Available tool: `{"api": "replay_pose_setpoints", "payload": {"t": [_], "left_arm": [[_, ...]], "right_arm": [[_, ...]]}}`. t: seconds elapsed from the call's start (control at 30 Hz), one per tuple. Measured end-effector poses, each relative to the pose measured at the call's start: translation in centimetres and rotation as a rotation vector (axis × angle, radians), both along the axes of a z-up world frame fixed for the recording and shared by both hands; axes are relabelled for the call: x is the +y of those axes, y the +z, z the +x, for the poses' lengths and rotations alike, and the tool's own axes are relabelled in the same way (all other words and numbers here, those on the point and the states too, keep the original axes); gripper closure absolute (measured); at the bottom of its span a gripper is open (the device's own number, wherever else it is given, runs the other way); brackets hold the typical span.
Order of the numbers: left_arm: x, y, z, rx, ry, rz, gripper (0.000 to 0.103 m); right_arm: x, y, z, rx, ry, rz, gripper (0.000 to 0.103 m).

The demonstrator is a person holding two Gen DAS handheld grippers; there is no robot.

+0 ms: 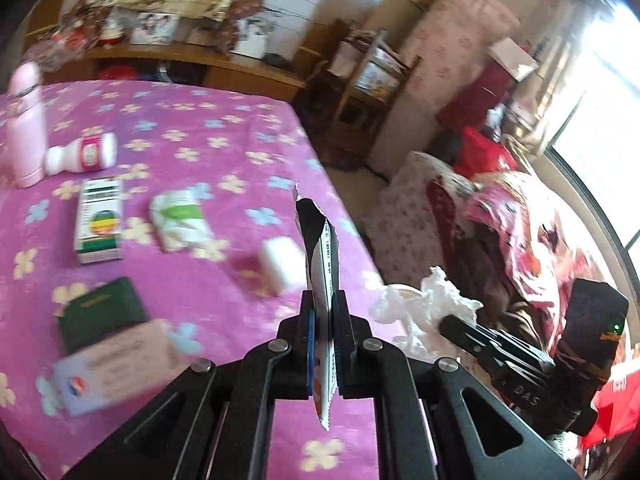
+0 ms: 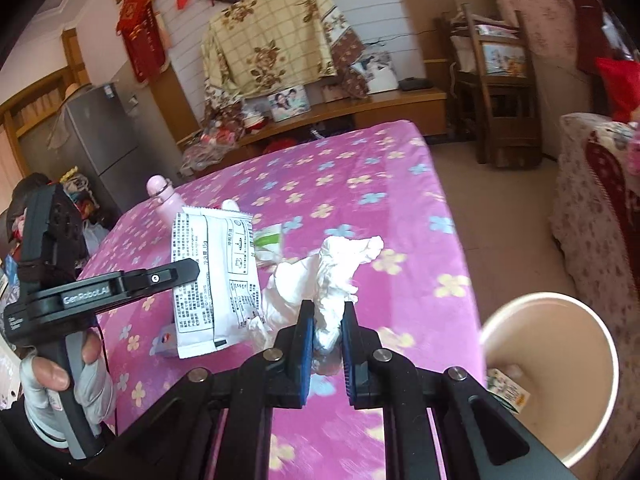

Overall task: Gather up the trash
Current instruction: 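Carry the leaflet and tissue over the white bucket with both grippers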

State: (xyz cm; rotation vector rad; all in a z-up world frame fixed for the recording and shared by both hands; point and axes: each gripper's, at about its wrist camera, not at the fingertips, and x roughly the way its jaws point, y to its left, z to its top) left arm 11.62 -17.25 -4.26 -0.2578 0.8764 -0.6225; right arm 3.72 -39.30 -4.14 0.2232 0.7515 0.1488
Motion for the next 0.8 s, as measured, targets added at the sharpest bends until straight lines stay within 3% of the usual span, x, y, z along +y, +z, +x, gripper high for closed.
{"api": "replay_pose_setpoints", "payload": {"t": [0.4, 0.8], "left_arm": [[-12.5, -0.6, -3.2, -0.002, -0.204, 0.033, 0.095], [-19.9, -1.9, -3.3, 0.005, -0.285, 0.049, 0.095]], "right_arm": [[-10.4, -0.2, -5.5, 0.034, -0.216, -0.05, 0.089], [-17.4, -3.2, -6.9, 0.094, -0.385, -0.067, 0.089]]}}
